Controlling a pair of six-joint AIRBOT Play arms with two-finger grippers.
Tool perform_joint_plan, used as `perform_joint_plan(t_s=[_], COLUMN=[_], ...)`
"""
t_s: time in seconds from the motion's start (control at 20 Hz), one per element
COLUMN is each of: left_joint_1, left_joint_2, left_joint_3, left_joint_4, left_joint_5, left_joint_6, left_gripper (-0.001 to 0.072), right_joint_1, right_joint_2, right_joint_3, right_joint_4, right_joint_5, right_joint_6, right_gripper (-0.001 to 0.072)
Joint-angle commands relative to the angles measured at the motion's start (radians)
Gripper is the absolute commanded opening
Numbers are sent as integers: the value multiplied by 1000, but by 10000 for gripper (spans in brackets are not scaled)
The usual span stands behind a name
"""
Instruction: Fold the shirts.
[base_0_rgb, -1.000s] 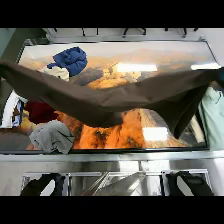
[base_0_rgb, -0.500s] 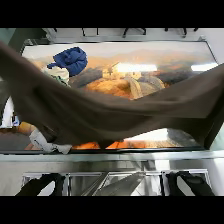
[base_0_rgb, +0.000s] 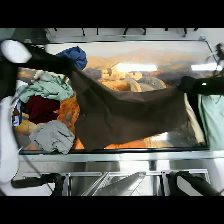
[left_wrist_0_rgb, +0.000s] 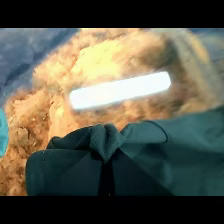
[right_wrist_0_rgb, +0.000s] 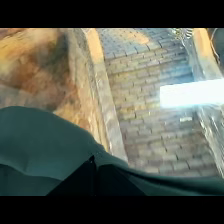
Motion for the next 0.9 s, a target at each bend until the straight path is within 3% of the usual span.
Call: perform_joint_plan(t_s=[0.0,0.4,0.55,0.6,0.65,0.7,0.85], left_joint_1=[-27,-41,-43,-43,-43,-31,13], left_joint_2=[-195,-276,-276,-275,-267,-253,-154], left_joint_3=[10,11,10,11,11,11,-3], left_joint_4=[62,76,74,73,76,75,54], left_joint_5=[58,267,275,248,206,156,-104], left_joint_6=[35,45,45,46,45,33,0], left_gripper=[24,23,24,77,511,694,694], right_joint_1=[-4,-2,-2,-3,-5,-11,-60], right_joint_2=[-196,-359,-391,-393,-388,-378,-325], right_joint_3=[-57,-53,-53,-52,-48,-34,36], right_joint_4=[72,171,170,169,166,164,163], right_joint_5=[-249,-629,-678,-673,-656,-612,-337], right_joint_6=[-53,-53,-53,-53,-54,-81,-214], right_gripper=[20,20,22,157,643,712,710])
